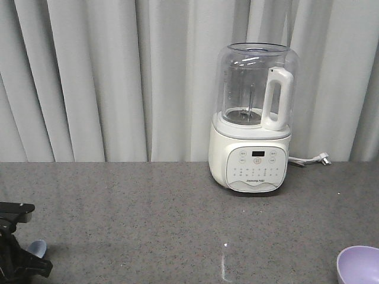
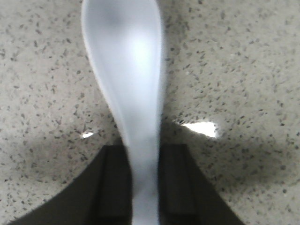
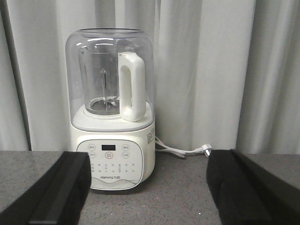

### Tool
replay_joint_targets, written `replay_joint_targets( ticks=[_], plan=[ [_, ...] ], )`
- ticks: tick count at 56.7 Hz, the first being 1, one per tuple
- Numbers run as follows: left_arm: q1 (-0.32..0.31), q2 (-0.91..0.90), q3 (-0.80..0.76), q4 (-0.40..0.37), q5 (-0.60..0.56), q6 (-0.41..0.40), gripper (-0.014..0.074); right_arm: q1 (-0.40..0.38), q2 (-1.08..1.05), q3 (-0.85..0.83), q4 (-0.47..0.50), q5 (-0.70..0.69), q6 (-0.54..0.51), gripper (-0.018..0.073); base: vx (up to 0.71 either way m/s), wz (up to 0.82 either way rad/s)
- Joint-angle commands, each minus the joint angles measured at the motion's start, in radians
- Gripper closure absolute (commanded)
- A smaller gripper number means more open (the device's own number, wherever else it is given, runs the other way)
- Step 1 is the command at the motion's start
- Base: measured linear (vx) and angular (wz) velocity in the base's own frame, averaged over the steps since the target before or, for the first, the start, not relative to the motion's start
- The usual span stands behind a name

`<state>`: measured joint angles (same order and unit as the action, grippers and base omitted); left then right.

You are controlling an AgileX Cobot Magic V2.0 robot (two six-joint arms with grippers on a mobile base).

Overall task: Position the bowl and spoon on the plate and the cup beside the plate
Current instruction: 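Grasp the white spoon handle with the left gripper and lift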

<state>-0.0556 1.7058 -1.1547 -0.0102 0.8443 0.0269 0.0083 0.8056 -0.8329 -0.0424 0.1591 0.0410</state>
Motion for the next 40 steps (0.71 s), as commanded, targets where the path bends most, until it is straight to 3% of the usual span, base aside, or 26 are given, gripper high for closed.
replay_joint_targets(
  ticks=[1,16,27,33,40],
  plan=[
    [-0.011,-0.038,-0.027,0.01,-0.007,-0.002,0.0601,-0.006,0.0,-0.036,-0.011,-0.08,-0.011,0.0006,0.0,0.0],
    [-0.011,-0.1,-0.031,-0.013,-0.034,-0.002,0.0603,-0.006,0.0,-0.04,-0.011,-0.007,-0.011,0.0006,0.0,0.0],
    [-0.011,-0.284,-0.031,-0.035,-0.051,-0.001,0.0603,-0.006,0.052,-0.18,-0.023,0.33,0.011,0.0006,0.0,0.0],
    [-0.011,-0.4,-0.031,-0.038,-0.051,-0.001,0.0603,-0.006,0.128,-0.291,-0.148,0.574,0.136,0.0006,0.0,0.0],
    [-0.011,-0.508,-0.031,-0.064,-0.045,0.005,0.0603,-0.006,0.214,-0.358,-0.315,0.743,0.239,0.0006,0.0,0.0]
  ],
)
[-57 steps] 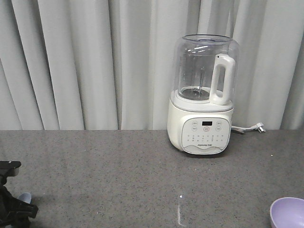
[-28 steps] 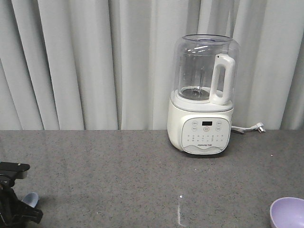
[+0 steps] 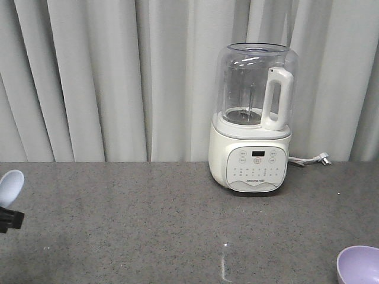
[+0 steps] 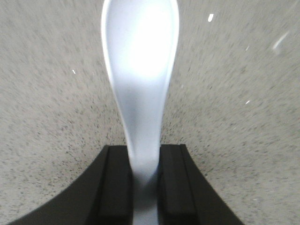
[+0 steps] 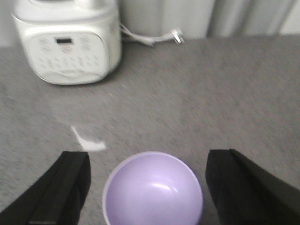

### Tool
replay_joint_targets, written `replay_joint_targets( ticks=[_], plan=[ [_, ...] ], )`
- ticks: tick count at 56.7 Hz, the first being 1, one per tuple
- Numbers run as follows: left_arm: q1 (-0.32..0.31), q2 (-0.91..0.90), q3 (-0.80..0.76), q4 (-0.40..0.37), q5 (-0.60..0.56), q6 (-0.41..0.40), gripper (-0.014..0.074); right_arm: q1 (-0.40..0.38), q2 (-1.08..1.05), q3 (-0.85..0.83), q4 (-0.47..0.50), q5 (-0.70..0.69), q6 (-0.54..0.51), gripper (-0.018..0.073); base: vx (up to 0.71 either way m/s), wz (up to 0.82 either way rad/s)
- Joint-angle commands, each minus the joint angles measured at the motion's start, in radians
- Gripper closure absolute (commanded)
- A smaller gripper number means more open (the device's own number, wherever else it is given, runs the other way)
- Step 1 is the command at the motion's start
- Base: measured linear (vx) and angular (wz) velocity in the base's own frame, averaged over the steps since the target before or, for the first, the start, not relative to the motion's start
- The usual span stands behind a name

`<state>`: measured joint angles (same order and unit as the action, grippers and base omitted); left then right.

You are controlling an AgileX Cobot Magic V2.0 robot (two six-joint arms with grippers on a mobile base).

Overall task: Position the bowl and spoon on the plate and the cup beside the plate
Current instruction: 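Grasp the white spoon handle with the left gripper and lift, then lower the right gripper onto the lavender bowl rim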

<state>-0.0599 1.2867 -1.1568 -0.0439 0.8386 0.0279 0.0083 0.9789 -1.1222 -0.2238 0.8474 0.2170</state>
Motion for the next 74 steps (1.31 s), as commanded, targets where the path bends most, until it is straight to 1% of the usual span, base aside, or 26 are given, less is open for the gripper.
replay_joint_targets(
  ticks=[1,6,11,14,18,24,30,36,38,40,44,47,52,54,56,60,74],
  plan=[
    [-0.006,-0.099,-0.029,-0.035,-0.039,0.008,0.0603,-0.006,0.048,-0.07,-0.143,0.066,0.064,0.0006,0.0,0.0],
    [-0.006,-0.149,-0.028,-0.075,-0.037,0.039,0.0603,-0.006,0.087,-0.067,-0.162,0.081,0.064,0.0006,0.0,0.0],
    [-0.006,-0.18,-0.028,-0.108,-0.035,0.061,0.0603,-0.006,0.136,-0.067,-0.14,0.092,0.064,0.0006,0.0,0.0],
    [-0.006,-0.188,-0.028,-0.108,-0.035,0.069,0.0603,-0.006,0.174,-0.067,-0.117,0.093,0.064,0.0006,0.0,0.0],
    [-0.006,-0.19,-0.028,-0.107,-0.031,0.069,0.0603,-0.006,0.224,-0.067,-0.115,0.112,0.064,0.0006,0.0,0.0],
    [-0.006,-0.19,-0.028,-0.107,-0.029,0.069,0.0603,-0.006,0.3,-0.067,-0.137,0.152,0.064,0.0006,0.0,0.0],
    [-0.006,-0.19,-0.028,-0.106,-0.028,0.069,0.0603,-0.006,0.354,-0.067,-0.163,0.164,0.071,0.0006,0.0,0.0],
    [-0.006,-0.19,-0.028,-0.106,-0.027,0.069,0.0603,-0.009,0.379,-0.067,-0.17,0.165,0.072,0.0006,0.0,0.0],
    [-0.006,-0.19,-0.028,-0.106,-0.027,0.069,0.0603,-0.023,0.381,-0.067,-0.163,0.161,0.073,0.0006,0.0,0.0],
    [-0.006,-0.19,-0.028,-0.106,-0.025,0.069,0.0603,-0.039,0.381,-0.067,-0.149,0.157,0.072,0.0006,0.0,0.0],
    [-0.006,-0.19,-0.028,-0.106,-0.021,0.069,0.0603,-0.106,0.381,-0.067,-0.096,0.146,0.046,0.0008,0.0,0.0],
    [-0.006,-0.19,-0.028,-0.106,-0.019,0.069,0.0603,-0.165,0.381,-0.067,-0.027,0.138,-0.004,0.0012,0.0,0.0],
    [-0.006,-0.19,-0.028,-0.105,-0.017,0.069,0.0603,-0.243,0.381,-0.053,0.12,0.093,-0.084,0.0014,0.0,0.0],
    [-0.006,-0.19,-0.028,-0.105,-0.017,0.069,0.0603,-0.265,0.382,-0.037,0.177,0.067,-0.105,0.0014,0.0,0.0],
    [-0.006,-0.19,-0.028,-0.105,-0.017,0.069,0.0603,-0.279,0.388,-0.022,0.21,0.042,-0.126,0.0014,0.0,0.0],
    [-0.006,-0.19,-0.028,-0.105,-0.016,0.069,0.0603,-0.297,0.413,-0.005,0.224,0.026,-0.141,0.0014,0.0,0.0],
    [-0.006,-0.19,-0.028,-0.105,-0.011,0.075,0.0603,-0.297,0.498,-0.005,0.23,0.025,-0.141,0.0014,0.0,0.0]
  ],
)
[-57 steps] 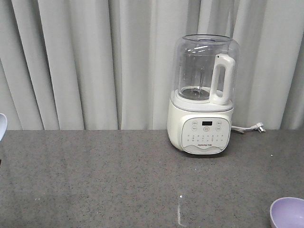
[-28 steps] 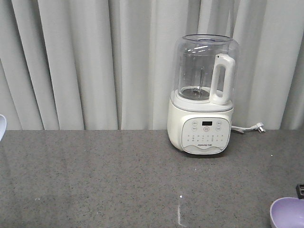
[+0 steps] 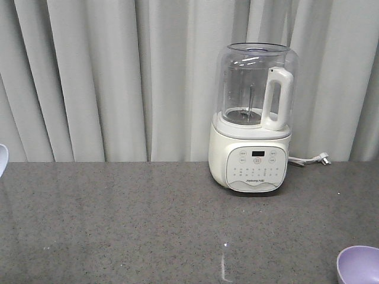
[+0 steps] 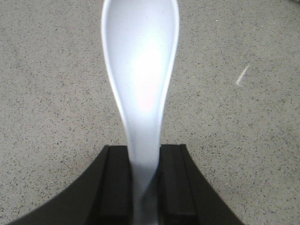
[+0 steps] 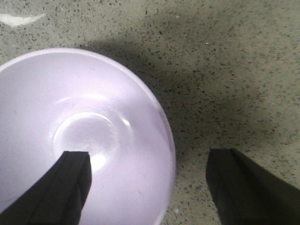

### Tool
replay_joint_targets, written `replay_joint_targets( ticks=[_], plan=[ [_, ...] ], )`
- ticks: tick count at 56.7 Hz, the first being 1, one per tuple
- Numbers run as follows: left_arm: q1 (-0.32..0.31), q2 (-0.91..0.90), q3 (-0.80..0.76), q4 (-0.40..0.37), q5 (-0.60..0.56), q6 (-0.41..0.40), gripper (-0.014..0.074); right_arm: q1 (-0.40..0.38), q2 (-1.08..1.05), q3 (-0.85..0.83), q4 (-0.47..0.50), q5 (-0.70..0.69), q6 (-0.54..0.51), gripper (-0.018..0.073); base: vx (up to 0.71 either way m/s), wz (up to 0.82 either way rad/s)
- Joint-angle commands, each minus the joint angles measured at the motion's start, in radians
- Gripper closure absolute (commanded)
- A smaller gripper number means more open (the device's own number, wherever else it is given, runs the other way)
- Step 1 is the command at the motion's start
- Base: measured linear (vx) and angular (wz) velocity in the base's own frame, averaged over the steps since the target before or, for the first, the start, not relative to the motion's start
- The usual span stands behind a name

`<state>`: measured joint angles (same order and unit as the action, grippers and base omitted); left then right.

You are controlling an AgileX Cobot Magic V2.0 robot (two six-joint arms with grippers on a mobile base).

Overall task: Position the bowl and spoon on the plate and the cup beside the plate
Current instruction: 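Lower the right gripper onto the lavender bowl rim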

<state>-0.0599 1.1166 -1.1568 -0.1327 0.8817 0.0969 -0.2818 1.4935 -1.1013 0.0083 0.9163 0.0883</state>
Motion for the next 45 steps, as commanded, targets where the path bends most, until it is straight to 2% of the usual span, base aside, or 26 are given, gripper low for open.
replay_joint_targets(
  ticks=[1,13,30,34,43,45],
  plan=[
    [-0.006,-0.02,-0.028,-0.016,-0.054,0.006,0.0603,-0.007,-0.011,-0.026,-0.003,-0.045,-0.011,0.0014,0.0,0.0],
    [-0.006,-0.02,-0.028,-0.016,-0.054,0.006,0.0603,-0.007,0.039,-0.026,-0.008,-0.062,-0.01,0.0027,0.0,0.0],
    [-0.006,-0.02,-0.028,-0.016,-0.052,0.006,0.0603,-0.007,0.1,-0.026,-0.003,-0.088,-0.017,0.0126,0.0,0.0],
    [-0.006,-0.02,-0.028,-0.016,-0.052,0.006,0.0603,-0.007,0.105,-0.026,-0.003,-0.095,-0.017,0.0204,0.0,0.0],
    [-0.006,-0.02,-0.028,-0.015,-0.052,0.007,0.0603,-0.007,0.091,-0.026,-0.003,-0.102,-0.029,0.0552,0.0,0.0],
    [-0.006,-0.02,-0.028,-0.015,-0.052,0.007,0.0603,-0.007,0.083,-0.026,-0.003,-0.102,-0.032,0.0575,0.0,0.0]
  ],
)
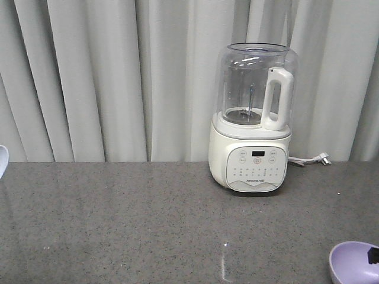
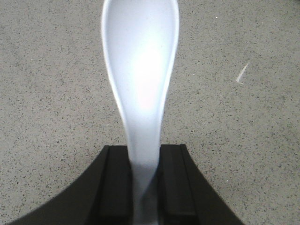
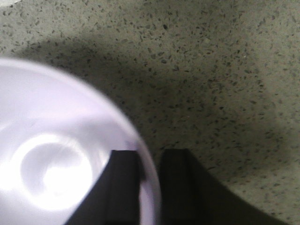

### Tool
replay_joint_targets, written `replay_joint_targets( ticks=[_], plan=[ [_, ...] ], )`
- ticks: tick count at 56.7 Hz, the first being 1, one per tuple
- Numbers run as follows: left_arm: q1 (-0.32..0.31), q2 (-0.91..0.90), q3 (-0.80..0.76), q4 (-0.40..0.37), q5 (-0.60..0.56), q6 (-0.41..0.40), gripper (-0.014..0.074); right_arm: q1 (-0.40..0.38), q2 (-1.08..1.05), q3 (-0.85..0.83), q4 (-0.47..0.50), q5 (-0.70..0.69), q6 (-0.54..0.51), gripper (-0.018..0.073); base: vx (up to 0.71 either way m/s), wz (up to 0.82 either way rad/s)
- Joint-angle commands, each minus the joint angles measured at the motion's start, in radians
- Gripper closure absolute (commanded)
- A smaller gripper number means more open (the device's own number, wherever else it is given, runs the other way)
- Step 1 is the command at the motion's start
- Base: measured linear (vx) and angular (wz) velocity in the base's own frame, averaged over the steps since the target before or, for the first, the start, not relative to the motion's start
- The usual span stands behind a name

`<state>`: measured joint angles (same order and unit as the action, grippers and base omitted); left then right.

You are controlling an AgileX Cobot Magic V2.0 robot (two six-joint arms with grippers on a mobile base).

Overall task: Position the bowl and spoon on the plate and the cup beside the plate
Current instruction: 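Lower the right gripper onto the lavender bowl rim, then grip the lavender bowl rim with the right gripper and lift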

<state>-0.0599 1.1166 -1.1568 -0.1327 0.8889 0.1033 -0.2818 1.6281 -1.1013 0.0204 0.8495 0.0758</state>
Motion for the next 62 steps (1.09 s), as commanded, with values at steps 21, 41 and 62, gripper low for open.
replay_joint_targets(
  ticks=[21,41,62],
  plan=[
    [-0.005,-0.02,-0.028,-0.009,-0.075,0.001,0.0603,-0.004,-0.318,-0.026,0.161,-0.06,-0.17,0.0571,0.0,0.0],
    [-0.005,-0.09,-0.024,-0.051,-0.086,0.001,0.0602,-0.004,-0.693,-0.026,0.664,-0.064,-0.589,0.0569,0.0,0.0],
    [-0.006,-0.34,0.191,-0.157,-0.21,0.08,0.0599,0.091,-0.832,-0.026,0.737,-0.028,-0.719,0.0568,0.0,0.0]
  ],
)
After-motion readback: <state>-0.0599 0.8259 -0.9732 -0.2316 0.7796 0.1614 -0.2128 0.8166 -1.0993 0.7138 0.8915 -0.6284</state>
